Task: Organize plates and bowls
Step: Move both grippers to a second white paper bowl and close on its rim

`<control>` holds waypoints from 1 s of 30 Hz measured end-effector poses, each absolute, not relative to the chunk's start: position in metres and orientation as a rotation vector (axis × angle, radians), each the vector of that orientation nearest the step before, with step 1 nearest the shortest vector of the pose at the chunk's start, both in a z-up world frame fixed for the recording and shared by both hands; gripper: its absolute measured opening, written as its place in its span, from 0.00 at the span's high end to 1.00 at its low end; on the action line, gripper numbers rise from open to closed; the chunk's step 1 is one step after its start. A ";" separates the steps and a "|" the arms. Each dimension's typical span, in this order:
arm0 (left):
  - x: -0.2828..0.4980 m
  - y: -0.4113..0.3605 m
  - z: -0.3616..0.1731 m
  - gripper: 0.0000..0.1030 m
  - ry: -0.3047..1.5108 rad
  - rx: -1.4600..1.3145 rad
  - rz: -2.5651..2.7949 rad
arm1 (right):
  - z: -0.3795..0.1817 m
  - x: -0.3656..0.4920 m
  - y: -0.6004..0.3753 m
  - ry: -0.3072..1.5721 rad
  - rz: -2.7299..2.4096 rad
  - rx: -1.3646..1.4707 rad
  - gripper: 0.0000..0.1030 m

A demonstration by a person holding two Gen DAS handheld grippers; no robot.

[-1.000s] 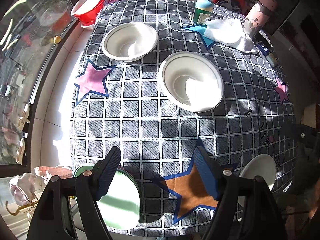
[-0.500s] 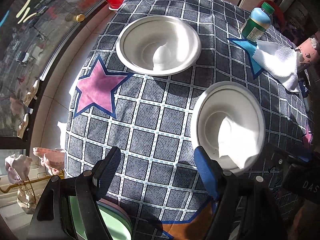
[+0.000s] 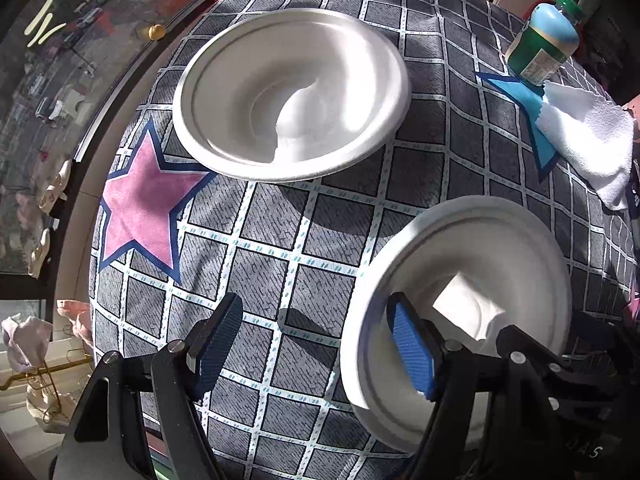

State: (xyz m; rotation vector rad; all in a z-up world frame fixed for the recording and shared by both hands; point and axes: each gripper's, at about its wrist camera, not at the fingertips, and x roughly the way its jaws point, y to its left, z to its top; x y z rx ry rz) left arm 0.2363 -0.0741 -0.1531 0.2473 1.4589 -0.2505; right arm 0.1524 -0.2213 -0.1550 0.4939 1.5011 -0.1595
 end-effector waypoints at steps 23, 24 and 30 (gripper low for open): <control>0.251 -0.094 -0.157 0.71 1.535 0.198 -0.366 | -0.161 0.168 -0.188 1.553 -0.071 0.550 0.77; 0.251 -0.093 -0.157 0.72 1.541 0.193 -0.372 | -0.160 0.166 -0.189 1.556 -0.071 0.560 0.77; 0.240 -0.090 -0.146 0.75 1.521 0.207 -0.350 | -0.160 0.156 -0.186 1.561 -0.061 0.563 0.77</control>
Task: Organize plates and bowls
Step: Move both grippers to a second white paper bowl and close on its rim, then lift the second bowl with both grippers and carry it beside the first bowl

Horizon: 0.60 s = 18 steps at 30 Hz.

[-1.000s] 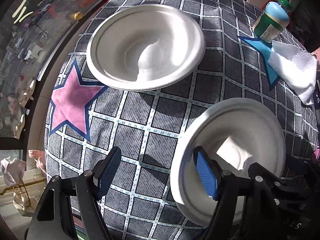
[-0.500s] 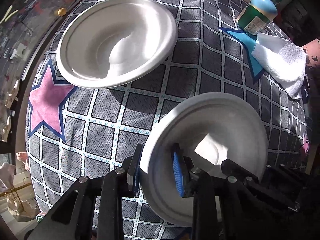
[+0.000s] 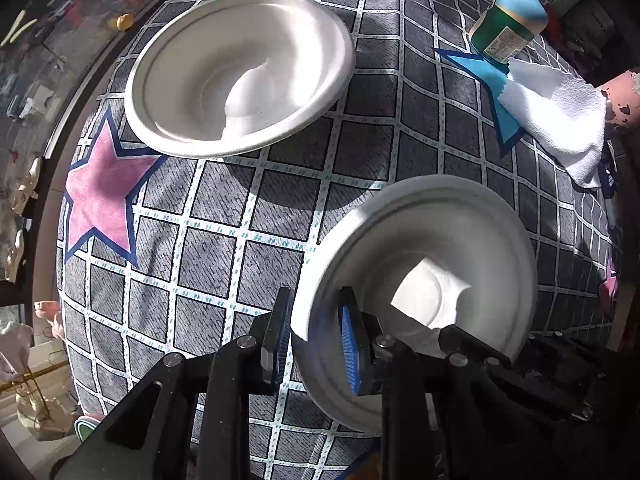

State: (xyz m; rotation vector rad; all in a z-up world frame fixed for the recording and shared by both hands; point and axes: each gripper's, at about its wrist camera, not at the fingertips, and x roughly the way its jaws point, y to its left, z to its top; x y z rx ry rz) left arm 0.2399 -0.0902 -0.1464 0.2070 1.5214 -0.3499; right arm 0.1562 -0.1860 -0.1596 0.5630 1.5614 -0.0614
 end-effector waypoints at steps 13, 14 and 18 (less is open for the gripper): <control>0.237 -0.096 -0.152 0.74 1.528 0.191 -0.370 | -0.156 0.161 -0.182 1.585 -0.047 0.502 0.77; 0.236 -0.095 -0.151 0.74 1.531 0.191 -0.371 | -0.155 0.163 -0.181 1.588 -0.049 0.501 0.77; 0.228 -0.093 -0.150 0.74 1.537 0.197 -0.374 | -0.153 0.163 -0.180 1.609 -0.058 0.514 0.77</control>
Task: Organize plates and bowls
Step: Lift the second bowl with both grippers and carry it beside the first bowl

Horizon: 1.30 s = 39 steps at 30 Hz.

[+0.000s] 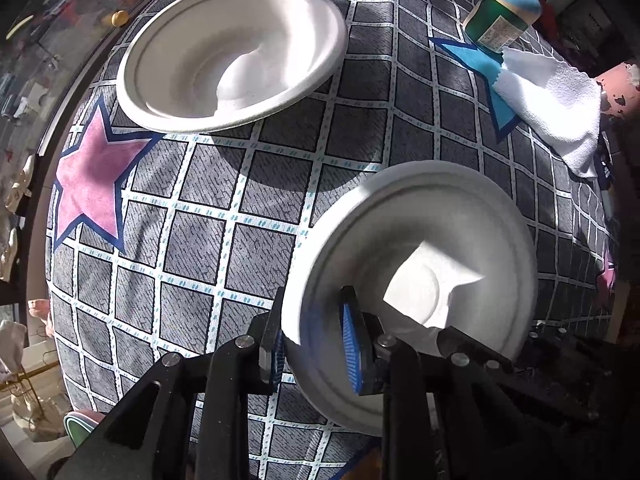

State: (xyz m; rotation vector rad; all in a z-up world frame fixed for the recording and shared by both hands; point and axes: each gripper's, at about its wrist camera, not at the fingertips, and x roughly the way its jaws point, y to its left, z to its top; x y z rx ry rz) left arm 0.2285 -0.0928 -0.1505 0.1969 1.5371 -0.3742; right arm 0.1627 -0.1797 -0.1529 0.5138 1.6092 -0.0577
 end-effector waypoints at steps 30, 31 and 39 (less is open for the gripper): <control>0.174 -0.081 -0.146 0.73 1.519 0.383 -0.430 | -0.156 0.108 -0.158 1.626 -0.052 0.621 0.77; 0.167 -0.087 -0.145 0.73 1.523 0.387 -0.436 | -0.157 0.103 -0.156 1.633 -0.049 0.635 0.77; 0.091 -0.056 -0.147 0.73 1.548 0.425 -0.468 | -0.159 0.060 -0.128 1.688 -0.030 0.671 0.77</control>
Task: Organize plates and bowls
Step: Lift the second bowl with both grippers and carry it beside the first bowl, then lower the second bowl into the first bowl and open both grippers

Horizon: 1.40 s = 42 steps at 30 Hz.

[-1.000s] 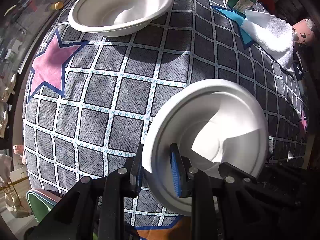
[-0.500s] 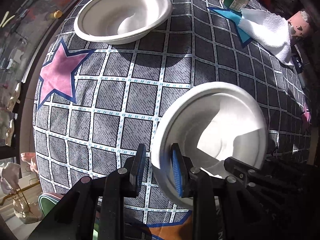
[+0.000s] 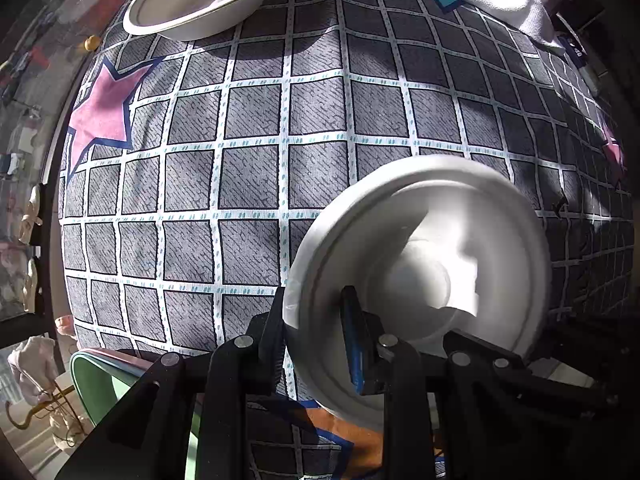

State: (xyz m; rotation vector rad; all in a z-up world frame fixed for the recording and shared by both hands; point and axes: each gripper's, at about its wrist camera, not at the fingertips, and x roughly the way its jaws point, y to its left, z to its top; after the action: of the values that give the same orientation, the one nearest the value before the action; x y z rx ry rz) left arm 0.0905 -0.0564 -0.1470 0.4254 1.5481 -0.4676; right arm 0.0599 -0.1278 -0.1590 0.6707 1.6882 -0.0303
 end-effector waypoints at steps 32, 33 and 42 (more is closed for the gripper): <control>-0.085 -0.045 -0.077 0.70 1.479 0.640 -0.744 | -0.090 -0.065 -0.133 1.543 -0.206 0.856 0.77; -0.086 -0.058 -0.075 0.70 1.468 0.652 -0.761 | -0.088 -0.071 -0.138 1.534 -0.221 0.867 0.77; -0.123 -0.120 -0.072 0.70 1.451 0.761 -0.913 | -0.083 -0.128 -0.176 1.500 -0.376 0.975 0.77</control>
State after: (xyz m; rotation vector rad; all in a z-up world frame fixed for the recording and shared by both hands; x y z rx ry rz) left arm -0.1230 -0.1203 -0.0715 0.7615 1.4505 -0.9129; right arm -0.1283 -0.1763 -0.0834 0.9746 1.4995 -0.3758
